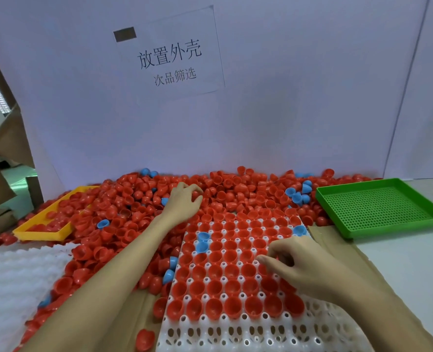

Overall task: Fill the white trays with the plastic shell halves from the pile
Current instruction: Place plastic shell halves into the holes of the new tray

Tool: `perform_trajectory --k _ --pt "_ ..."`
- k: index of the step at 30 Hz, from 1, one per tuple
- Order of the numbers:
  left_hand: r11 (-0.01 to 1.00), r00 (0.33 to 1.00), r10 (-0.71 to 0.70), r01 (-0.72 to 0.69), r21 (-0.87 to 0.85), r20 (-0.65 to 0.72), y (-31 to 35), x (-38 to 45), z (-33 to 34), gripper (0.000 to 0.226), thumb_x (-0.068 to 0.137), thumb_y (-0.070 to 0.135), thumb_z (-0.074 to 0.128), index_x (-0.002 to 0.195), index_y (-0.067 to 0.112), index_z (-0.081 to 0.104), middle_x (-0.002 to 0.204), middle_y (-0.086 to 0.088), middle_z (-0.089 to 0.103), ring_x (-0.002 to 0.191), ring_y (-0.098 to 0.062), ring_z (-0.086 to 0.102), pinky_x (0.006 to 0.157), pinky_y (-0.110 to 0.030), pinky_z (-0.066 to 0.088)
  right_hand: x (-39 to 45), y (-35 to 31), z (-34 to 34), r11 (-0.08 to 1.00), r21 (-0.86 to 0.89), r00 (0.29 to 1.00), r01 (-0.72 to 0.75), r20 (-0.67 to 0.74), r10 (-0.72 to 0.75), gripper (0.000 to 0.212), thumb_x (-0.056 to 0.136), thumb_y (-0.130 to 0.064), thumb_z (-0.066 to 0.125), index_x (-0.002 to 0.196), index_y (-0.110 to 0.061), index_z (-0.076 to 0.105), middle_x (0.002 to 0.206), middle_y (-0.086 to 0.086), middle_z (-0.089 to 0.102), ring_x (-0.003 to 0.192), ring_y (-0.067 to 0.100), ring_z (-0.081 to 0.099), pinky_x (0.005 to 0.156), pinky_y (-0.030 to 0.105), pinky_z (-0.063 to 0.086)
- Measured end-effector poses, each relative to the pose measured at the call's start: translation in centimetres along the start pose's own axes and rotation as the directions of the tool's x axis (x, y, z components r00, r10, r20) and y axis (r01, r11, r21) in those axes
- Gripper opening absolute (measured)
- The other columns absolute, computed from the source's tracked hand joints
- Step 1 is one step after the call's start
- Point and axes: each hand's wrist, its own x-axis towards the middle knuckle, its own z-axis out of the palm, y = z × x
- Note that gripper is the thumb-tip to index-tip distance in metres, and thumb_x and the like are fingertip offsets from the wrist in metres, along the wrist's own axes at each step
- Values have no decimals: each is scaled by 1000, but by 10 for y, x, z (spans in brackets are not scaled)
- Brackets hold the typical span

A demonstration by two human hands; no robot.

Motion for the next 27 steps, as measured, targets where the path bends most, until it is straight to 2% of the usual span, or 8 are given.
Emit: perform_trajectory --k 3,6,8,13,17,20,24,27 --pt "998 998 62 -62 -17 22 -1 23 12 34 104 24 58 138 21 64 147 -8 47 140 -28 43 122 -45 34 0 0 -1 1000 -19 1000 -3 -2 3 39 99 -59 56 68 -34 60 53 -11 52 52 6 46 54 22 39" --pt "998 1000 -4 5 -65 17 -6 40 21 40 107 19 52 146 22 57 156 -10 43 146 -30 41 124 -49 32 0 0 -1 999 -34 1000 -3 -11 3 40 100 -60 55 72 -32 62 56 -7 55 54 7 48 54 23 39" --pt "998 994 -64 64 10 84 -12 47 27 42 108 20 49 149 21 54 162 -13 38 150 -32 35 125 -51 28 -1 -1 0 999 -48 1000 -3 -15 3 41 100 -60 54 74 -30 63 58 -6 56 55 7 49 55 25 39" --pt "984 987 -156 151 89 46 -23 51 25 40 100 33 64 138 19 62 147 -16 49 140 -38 40 121 -43 25 -2 -6 1 999 -40 1000 -11 5 11 38 100 -59 54 78 -31 65 57 -10 57 55 5 52 56 19 42" --pt "987 989 -145 143 66 14 -32 42 4 42 90 38 79 124 15 69 132 -11 62 132 -31 52 116 -42 34 -1 -9 1 998 -58 1000 -5 7 6 37 102 -56 55 81 -28 68 58 -7 58 56 5 53 57 17 42" --pt "996 989 -83 87 23 -124 -32 22 -11 44 91 48 77 120 16 73 128 -9 62 125 -31 56 113 -44 41 -1 -9 1 998 -70 1000 -8 10 8 35 102 -55 55 78 -31 64 58 -7 57 56 6 52 57 18 42" --pt "984 922 88 -139 -111 -378 -9 -21 -23 21 93 28 78 113 19 75 119 1 64 117 -21 59 104 -34 45 0 -9 2 1000 -28 1000 7 -15 -7 38 104 -51 55 78 -26 68 58 -8 56 55 7 49 56 21 40" --pt "904 929 156 -271 -331 -335 26 -72 -22 23 96 17 74 115 31 74 114 16 65 106 -3 62 97 -26 53 1 -12 5 990 139 996 37 -81 -26 26 103 -45 59 87 -28 71 61 -11 58 55 6 49 56 21 40"
